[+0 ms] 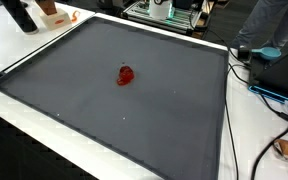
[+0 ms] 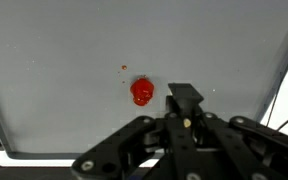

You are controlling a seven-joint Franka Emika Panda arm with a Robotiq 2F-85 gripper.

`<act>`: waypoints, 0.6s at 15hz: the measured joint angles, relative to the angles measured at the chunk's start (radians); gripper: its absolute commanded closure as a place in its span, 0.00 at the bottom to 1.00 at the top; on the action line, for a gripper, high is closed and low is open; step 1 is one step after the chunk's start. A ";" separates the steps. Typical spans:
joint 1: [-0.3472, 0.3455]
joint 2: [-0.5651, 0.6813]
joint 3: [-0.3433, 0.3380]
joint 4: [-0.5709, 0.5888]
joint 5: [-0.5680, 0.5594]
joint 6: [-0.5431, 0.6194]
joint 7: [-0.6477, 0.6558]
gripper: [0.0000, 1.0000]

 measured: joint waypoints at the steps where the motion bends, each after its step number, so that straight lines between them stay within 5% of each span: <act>1: 0.000 0.021 -0.025 0.012 0.018 0.020 -0.027 0.97; 9: 0.002 0.270 -0.219 0.138 0.333 0.125 -0.436 0.97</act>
